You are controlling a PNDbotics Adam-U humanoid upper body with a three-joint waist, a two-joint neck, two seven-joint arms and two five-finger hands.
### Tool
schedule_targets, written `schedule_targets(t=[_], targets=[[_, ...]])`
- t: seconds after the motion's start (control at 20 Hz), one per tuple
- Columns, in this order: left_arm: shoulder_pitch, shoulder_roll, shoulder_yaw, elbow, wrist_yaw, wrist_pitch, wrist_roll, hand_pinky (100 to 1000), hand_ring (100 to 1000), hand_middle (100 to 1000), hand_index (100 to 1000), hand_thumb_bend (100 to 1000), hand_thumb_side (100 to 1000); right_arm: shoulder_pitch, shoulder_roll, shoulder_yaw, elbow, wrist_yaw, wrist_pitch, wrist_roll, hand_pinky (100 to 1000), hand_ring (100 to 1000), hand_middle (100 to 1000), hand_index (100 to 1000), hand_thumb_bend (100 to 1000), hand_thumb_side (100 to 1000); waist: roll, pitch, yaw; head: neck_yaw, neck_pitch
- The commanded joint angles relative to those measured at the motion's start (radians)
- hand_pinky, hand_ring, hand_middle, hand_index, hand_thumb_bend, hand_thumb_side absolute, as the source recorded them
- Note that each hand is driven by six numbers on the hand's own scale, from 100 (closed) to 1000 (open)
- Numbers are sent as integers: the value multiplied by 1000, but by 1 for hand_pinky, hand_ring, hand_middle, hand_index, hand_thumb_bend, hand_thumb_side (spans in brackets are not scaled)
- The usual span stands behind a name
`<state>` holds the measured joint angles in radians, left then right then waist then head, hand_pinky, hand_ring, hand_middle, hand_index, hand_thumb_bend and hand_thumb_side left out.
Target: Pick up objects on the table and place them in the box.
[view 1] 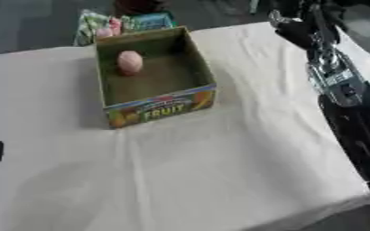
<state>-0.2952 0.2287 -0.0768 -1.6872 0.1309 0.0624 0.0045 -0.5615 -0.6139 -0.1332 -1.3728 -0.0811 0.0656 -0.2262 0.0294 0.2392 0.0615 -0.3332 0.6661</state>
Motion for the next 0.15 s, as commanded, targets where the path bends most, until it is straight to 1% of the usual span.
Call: schedule_targets(t=[0.05, 0.15], targets=[[-5, 14, 11, -16, -3, -2, 5, 585, 574, 622, 746, 386, 100, -3, -31, -18, -29, -24, 4, -14, 673, 760, 723, 871, 196, 334, 0, -15, -2, 3, -5], [-5, 14, 11, -16, -3, -2, 5, 585, 574, 622, 746, 386, 100, 1, -28, -20, -29, -29, 6, -17, 672, 758, 720, 869, 183, 331, 1, -15, -1, 3, -3]])
